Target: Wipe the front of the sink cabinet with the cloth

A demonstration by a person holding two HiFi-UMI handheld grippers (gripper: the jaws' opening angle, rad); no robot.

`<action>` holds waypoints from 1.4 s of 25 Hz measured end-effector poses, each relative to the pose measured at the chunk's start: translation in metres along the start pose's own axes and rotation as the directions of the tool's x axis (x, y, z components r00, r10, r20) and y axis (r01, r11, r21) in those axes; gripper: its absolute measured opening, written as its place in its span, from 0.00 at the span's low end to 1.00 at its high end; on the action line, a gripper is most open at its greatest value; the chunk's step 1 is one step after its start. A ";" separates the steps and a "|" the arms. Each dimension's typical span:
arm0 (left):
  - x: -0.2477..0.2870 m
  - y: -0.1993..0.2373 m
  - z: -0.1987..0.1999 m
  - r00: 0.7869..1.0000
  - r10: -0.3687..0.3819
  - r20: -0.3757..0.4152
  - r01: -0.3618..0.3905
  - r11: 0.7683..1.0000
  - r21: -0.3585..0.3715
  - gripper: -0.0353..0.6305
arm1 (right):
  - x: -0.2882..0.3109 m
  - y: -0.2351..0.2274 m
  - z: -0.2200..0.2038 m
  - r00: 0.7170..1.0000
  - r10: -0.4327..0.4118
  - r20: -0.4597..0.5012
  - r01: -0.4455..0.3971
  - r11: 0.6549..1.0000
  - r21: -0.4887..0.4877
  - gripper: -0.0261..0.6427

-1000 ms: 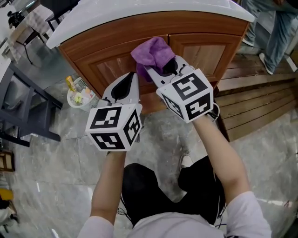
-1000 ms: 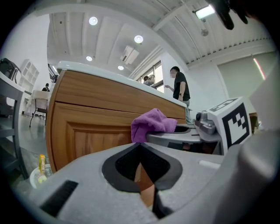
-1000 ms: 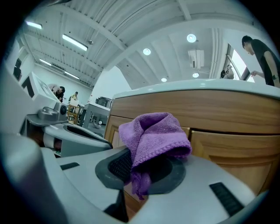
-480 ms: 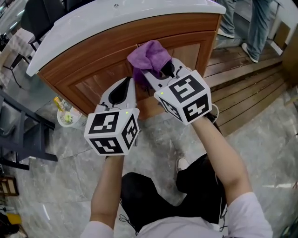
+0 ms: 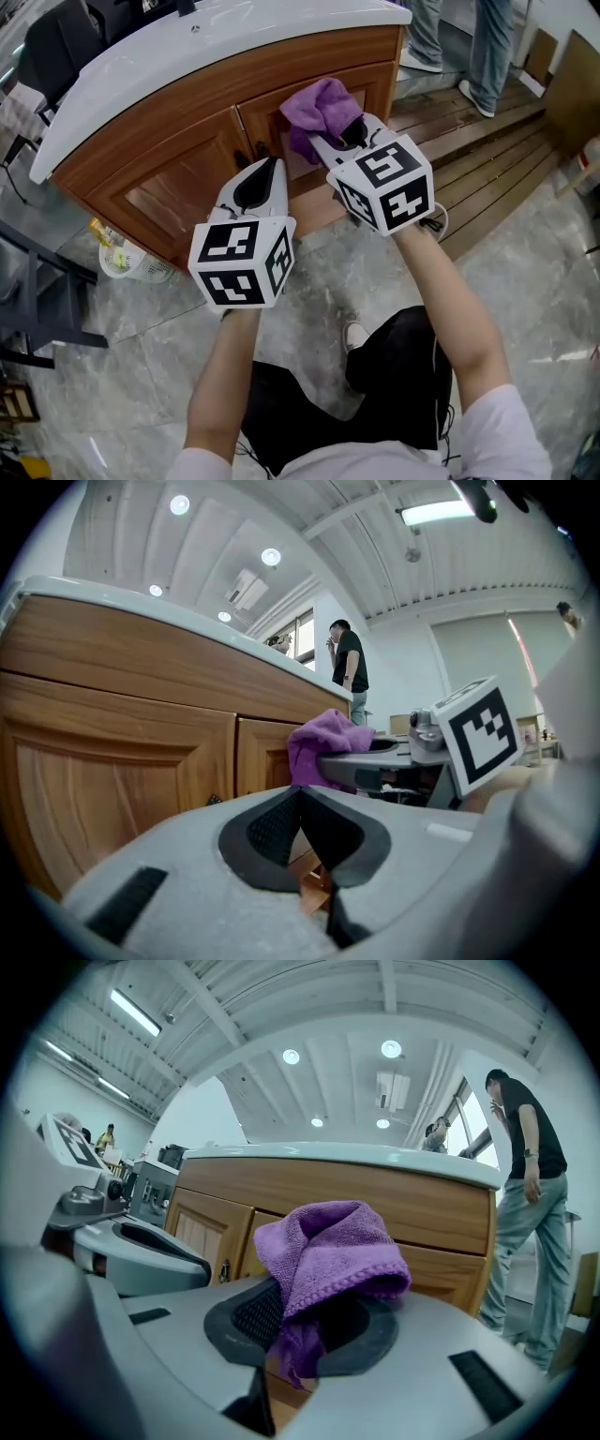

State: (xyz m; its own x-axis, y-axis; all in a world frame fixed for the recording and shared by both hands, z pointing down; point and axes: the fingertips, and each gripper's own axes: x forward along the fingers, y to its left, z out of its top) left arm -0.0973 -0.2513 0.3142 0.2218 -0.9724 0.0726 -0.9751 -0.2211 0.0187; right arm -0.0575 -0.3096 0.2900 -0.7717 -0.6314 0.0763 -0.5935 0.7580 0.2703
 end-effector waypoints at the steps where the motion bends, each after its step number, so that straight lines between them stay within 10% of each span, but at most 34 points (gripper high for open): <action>1: 0.002 -0.001 0.000 1.000 -0.001 -0.002 0.001 1.000 0.000 0.06 | -0.001 -0.008 -0.003 1.000 -0.014 -0.007 0.014 1.000 0.005 0.14; 18: 0.028 -0.007 -0.010 1.000 -0.020 -0.023 0.019 1.000 -0.019 0.06 | -0.030 -0.122 -0.043 0.958 -0.271 -0.093 0.275 0.961 0.022 0.14; 35: -0.029 0.042 -0.017 0.993 0.116 -0.010 -0.116 0.992 -0.048 0.06 | -0.013 0.032 0.019 0.998 0.040 0.040 -0.041 0.998 0.036 0.14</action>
State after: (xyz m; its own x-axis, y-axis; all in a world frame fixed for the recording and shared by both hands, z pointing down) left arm -0.1451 -0.2315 0.3299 0.1075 -0.9906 0.0842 -0.9930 -0.1028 0.0580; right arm -0.0711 -0.2741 0.2798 -0.8033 -0.5936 0.0491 -0.5689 0.7890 0.2323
